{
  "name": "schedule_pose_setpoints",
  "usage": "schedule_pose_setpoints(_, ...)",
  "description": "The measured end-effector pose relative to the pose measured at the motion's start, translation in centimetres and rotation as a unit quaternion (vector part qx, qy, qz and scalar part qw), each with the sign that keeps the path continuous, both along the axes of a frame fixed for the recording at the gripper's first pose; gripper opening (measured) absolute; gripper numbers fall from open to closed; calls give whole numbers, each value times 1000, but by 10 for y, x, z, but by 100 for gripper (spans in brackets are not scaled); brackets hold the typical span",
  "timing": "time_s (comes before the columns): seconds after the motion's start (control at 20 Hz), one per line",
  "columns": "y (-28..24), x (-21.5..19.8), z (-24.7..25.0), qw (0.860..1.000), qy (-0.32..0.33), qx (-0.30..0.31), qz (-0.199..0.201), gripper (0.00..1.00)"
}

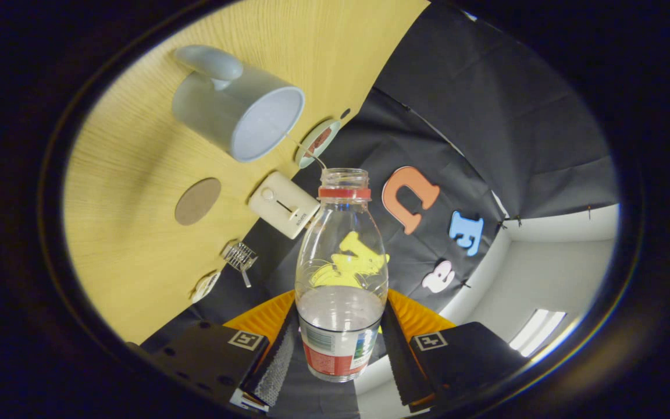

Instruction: Take the bottle from table, then pour the juice into the cup, finally place the bottle on the coaster

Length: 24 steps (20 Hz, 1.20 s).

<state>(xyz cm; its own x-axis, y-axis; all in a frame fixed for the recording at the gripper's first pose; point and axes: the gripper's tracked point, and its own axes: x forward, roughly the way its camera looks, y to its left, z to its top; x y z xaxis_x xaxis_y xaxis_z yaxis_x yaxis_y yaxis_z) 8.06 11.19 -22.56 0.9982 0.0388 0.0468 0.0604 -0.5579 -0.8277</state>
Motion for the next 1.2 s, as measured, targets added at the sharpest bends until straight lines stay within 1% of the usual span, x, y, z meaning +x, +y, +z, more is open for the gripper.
schedule_pose_setpoints(0.45, 6, 1, 13, 999, -17, -27, 15, 79)
schedule_pose_setpoints(0.8, 0, 1, 12, 999, -15, -34, 7, 79)
schedule_pose_setpoints(1.0, -5, 3, 14, 999, -28, 12, 10, 79)
schedule_pose_setpoints(1.1, -12, 5, 10, 998, -25, 52, 6, 79)
schedule_pose_setpoints(1.2, -18, 7, 7, 994, -21, 104, 0, 79)
